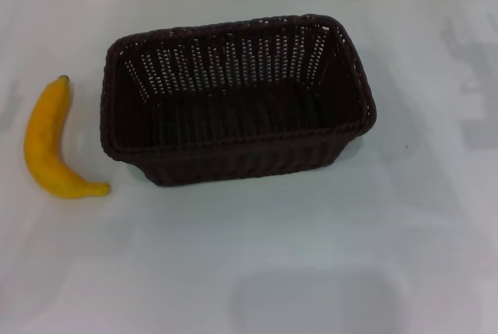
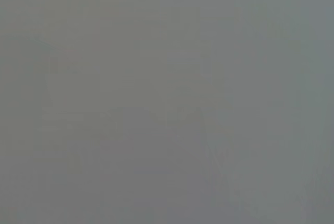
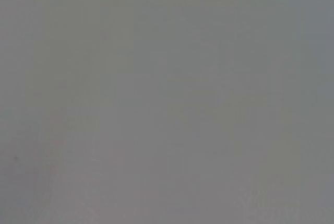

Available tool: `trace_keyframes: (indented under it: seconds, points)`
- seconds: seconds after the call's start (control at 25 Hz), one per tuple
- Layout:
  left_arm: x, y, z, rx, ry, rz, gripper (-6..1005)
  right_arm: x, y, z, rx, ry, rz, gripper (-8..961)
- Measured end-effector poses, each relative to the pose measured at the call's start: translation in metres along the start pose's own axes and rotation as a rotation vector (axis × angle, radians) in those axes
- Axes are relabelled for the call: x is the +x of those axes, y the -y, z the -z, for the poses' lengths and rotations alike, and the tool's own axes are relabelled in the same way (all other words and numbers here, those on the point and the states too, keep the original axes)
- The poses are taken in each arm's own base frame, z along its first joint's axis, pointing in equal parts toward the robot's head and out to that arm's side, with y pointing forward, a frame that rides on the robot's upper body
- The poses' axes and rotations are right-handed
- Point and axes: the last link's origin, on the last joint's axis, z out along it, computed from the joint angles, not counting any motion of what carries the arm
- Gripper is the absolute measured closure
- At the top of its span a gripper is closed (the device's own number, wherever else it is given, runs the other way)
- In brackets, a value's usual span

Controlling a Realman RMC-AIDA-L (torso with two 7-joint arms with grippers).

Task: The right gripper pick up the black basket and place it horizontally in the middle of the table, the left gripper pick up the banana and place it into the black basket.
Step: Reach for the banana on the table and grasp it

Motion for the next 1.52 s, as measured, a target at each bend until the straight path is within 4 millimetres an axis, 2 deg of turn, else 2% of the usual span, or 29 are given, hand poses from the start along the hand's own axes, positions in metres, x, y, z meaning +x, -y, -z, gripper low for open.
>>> trace_keyframes:
  seconds: [0.28, 0.4, 0.68, 1.04, 1.32, 1.52]
  points:
    - [0.005, 0.008, -0.011, -0.025, 0.068, 0.055, 162, 0.002, 0.003, 0.006, -0.016, 0.010, 0.043, 187]
    - [0.006, 0.011, -0.020, -0.052, 0.180, 0.083, 162, 0.003, 0.004, 0.008, -0.011, 0.008, 0.044, 187]
    - [0.019, 0.007, -0.040, -0.124, 0.484, 0.027, 163, 0.003, 0.003, 0.007, -0.015, 0.005, 0.051, 186]
    - [0.038, 0.006, -0.051, -0.065, 0.895, 0.030, 164, 0.005, 0.008, 0.009, 0.001, 0.001, 0.052, 186]
    - [0.028, 0.008, -0.050, 0.067, 1.242, -0.004, 164, 0.006, 0.008, 0.009, -0.001, -0.011, 0.053, 186]
    - [0.014, 0.005, -0.051, 0.064, 1.297, -0.012, 165, 0.006, 0.007, 0.009, -0.006, -0.013, 0.051, 187]
